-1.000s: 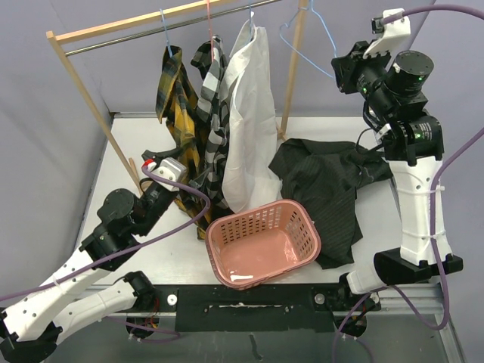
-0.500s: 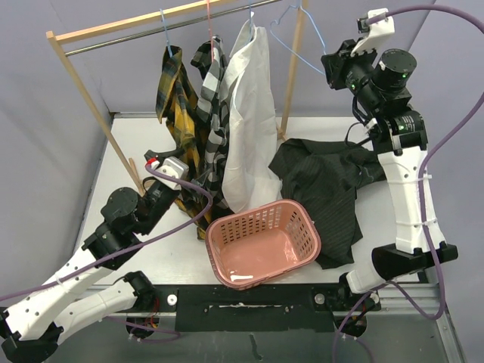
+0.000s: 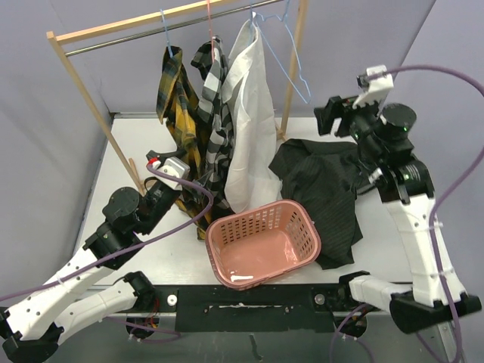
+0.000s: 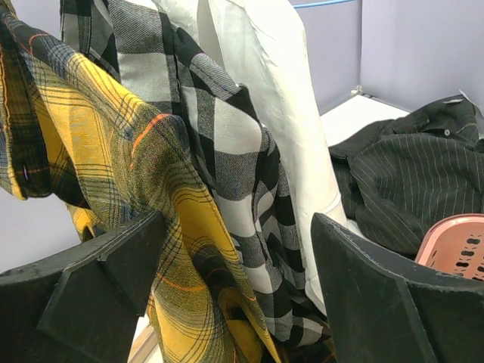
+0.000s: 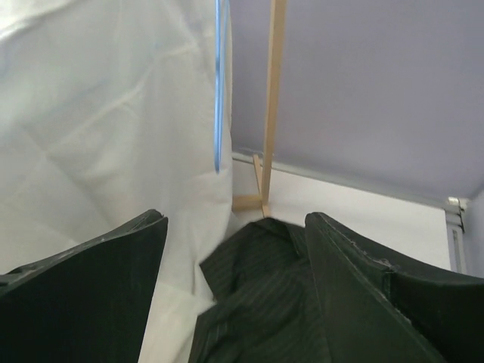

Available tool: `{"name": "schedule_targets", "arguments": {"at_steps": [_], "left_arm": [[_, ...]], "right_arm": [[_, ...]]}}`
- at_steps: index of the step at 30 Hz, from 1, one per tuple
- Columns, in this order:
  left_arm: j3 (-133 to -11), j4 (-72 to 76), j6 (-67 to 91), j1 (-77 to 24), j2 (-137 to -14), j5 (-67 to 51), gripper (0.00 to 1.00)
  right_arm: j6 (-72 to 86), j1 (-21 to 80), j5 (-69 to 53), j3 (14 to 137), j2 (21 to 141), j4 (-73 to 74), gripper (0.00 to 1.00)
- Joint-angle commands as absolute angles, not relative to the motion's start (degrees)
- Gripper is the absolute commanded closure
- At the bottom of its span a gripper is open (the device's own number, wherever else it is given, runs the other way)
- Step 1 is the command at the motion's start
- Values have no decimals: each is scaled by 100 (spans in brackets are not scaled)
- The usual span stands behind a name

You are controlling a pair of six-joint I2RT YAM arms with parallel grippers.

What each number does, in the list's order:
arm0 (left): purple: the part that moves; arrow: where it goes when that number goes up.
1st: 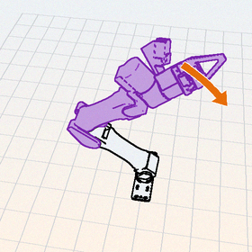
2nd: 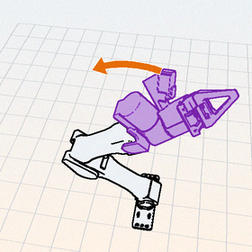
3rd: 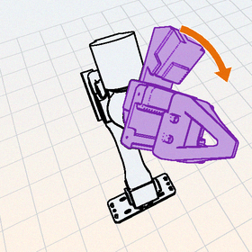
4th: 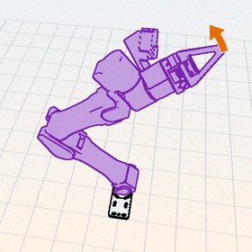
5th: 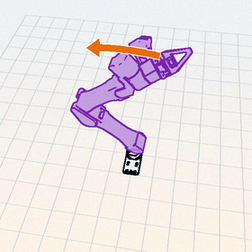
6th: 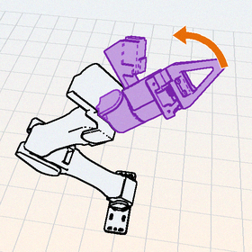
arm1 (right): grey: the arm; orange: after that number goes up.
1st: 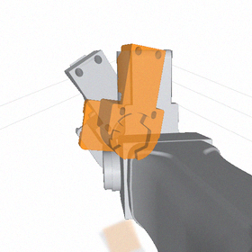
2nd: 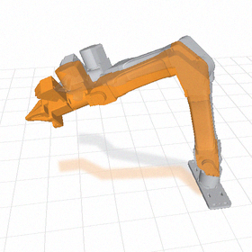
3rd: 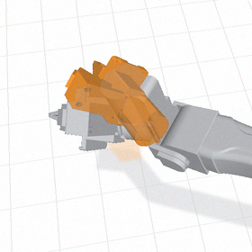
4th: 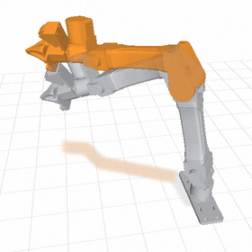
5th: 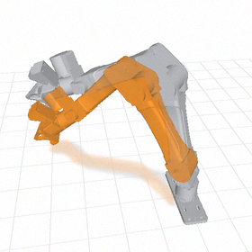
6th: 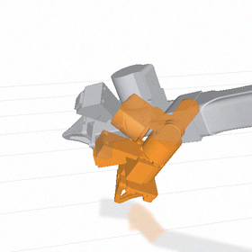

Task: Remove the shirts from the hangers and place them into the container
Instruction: Place the hanger at the clothesline, then pick up the shirt from the center of the board.

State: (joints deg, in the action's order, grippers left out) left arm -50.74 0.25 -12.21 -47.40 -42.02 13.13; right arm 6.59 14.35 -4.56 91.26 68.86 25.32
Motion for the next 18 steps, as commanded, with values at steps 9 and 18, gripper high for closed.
{"name": "schedule_targets", "arguments": {"at_steps": [9, 18], "left_arm": [[-5117, 361, -955, -4672, -4299, 1042, 23], [-5110, 343, -940, -4641, -4368, 1021, 23]], "right_arm": [[717, 1384, 1105, 8149, 6289, 4628, 11], [1803, 679, 649, 6440, 6601, 4204, 1]]}}
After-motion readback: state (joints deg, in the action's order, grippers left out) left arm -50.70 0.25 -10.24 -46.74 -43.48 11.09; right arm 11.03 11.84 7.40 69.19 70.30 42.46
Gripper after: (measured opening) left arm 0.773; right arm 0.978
